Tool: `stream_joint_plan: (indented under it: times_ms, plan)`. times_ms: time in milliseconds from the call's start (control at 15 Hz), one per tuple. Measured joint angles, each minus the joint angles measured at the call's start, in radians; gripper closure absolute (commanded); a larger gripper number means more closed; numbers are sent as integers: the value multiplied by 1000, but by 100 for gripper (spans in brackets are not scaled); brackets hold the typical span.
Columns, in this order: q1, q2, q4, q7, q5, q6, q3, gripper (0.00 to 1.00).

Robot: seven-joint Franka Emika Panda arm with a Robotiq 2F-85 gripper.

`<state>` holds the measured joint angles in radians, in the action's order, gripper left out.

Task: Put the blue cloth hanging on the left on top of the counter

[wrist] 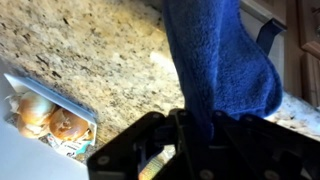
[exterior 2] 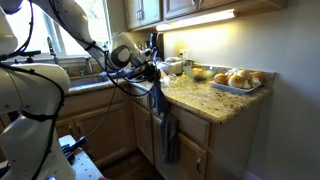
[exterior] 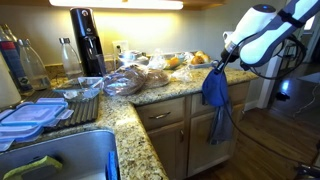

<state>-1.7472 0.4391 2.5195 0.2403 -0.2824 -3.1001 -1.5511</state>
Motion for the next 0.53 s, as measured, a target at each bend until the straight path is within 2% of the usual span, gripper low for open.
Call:
stream_joint_plan:
  times_ms: [267,533]
  plan:
    - [3,16,-21,-28,114,-8,-68,93]
    - [86,15,-62,-44,181,-34,-53,93]
